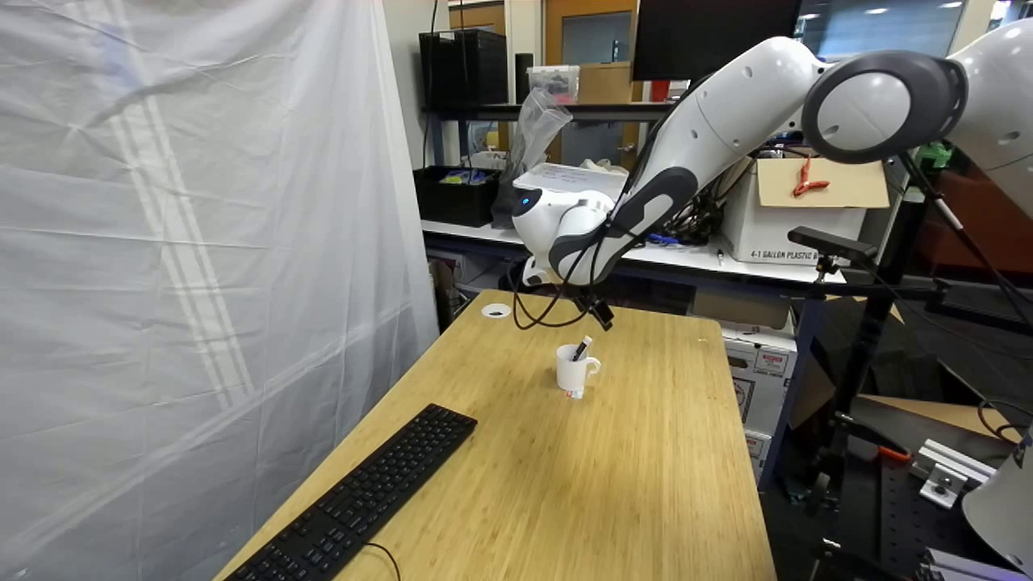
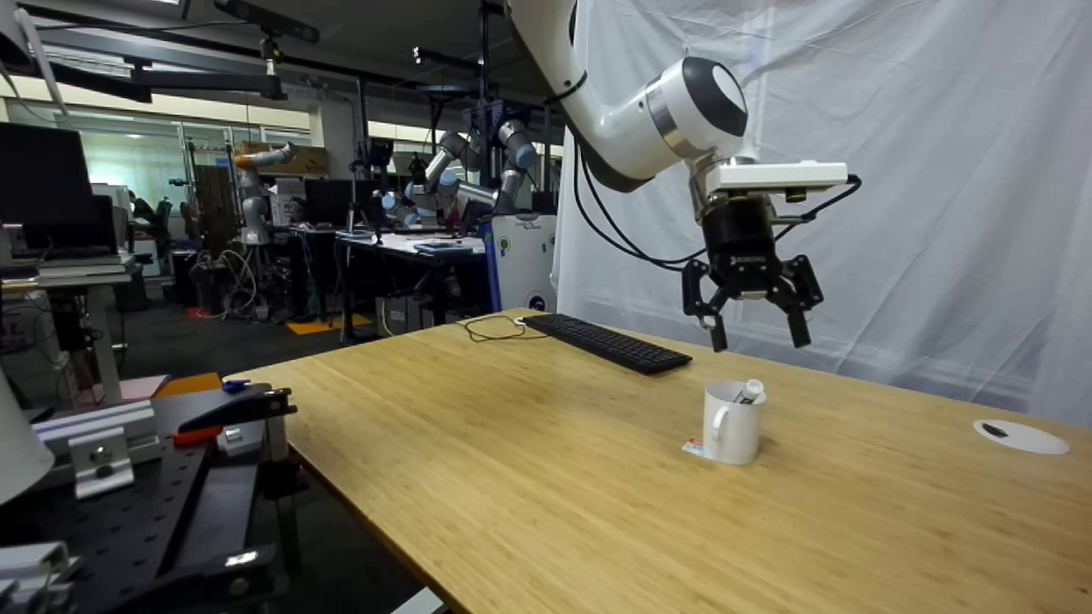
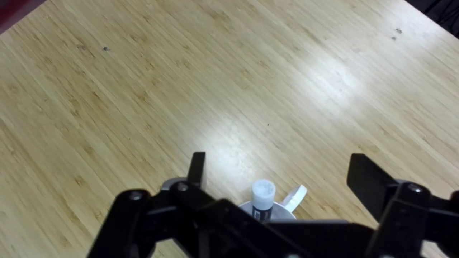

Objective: Put the marker on the table

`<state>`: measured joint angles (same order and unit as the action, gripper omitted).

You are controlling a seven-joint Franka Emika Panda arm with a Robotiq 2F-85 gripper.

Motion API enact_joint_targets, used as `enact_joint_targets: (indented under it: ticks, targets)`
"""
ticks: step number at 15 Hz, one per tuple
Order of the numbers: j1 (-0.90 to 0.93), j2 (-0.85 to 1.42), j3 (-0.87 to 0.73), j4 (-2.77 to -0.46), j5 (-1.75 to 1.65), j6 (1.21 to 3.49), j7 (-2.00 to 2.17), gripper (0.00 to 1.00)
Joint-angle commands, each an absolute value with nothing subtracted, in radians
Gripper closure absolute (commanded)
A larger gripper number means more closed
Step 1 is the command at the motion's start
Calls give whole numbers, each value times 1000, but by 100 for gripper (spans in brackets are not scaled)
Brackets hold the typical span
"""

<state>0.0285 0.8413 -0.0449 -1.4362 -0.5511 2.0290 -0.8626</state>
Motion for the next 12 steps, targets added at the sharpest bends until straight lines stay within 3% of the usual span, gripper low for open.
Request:
enact_joint_targets:
  ticks: [1, 12]
  targets:
    - [41, 910, -52, -1337, -558, 1978, -864, 0]
    - [72, 1039, -54, -1205, -553, 1927, -880, 0]
